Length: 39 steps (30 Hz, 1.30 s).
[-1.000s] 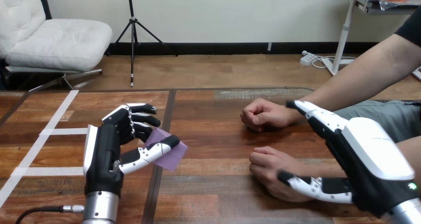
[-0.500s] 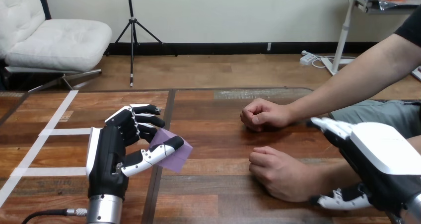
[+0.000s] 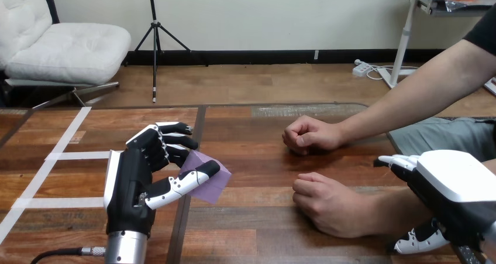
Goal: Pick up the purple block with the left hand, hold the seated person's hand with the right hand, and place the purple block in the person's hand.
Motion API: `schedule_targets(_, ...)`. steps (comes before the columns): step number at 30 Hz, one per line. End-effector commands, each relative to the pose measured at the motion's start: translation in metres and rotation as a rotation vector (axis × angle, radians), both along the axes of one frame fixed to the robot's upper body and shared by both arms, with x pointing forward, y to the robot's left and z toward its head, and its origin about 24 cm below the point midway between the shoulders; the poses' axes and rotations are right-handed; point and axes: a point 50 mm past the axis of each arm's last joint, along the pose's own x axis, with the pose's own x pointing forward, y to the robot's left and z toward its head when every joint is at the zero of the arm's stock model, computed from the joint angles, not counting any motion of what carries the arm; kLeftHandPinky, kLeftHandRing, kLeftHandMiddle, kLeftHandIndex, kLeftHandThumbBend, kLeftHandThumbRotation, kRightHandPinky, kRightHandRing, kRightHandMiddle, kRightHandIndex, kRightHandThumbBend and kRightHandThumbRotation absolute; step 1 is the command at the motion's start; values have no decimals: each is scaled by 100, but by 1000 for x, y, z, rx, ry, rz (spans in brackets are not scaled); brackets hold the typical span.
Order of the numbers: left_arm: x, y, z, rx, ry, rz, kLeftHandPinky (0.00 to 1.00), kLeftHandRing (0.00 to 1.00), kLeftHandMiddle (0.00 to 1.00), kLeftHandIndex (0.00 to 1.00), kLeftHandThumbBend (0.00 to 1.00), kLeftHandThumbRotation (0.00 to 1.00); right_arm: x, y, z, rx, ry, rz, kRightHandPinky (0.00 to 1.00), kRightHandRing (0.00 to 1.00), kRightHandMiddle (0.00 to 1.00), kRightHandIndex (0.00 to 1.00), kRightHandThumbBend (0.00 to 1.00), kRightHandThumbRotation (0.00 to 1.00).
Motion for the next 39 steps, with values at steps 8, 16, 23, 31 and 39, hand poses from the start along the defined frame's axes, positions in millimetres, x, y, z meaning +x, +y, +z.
schedule_targets(8, 7, -1, 19, -21, -96, -8, 36, 42, 50, 55, 85, 9, 21, 6, 15, -107, -6, 61, 87, 86, 86, 83, 86, 16)
schedule_targets(16, 6, -1, 21, -24, -104, -20, 36, 42, 50, 55, 84, 8, 26, 7, 14, -148, 29, 71, 84, 83, 84, 81, 86, 13)
schedule_targets(23, 5, -2, 23, -11, -123, -24, 37, 43, 50, 55, 84, 9, 32, 10, 12, -181, 56, 64, 82, 82, 82, 80, 86, 10)
schedule_targets(31, 3, -2, 25, -15, -137, -32, 37, 43, 51, 55, 83, 9, 37, 12, 10, -212, 59, 68, 78, 79, 81, 79, 85, 6)
schedule_targets(39, 1, -3, 27, -24, -149, -55, 38, 43, 51, 56, 82, 9, 43, 14, 4, -241, 69, 61, 76, 77, 79, 77, 85, 4)
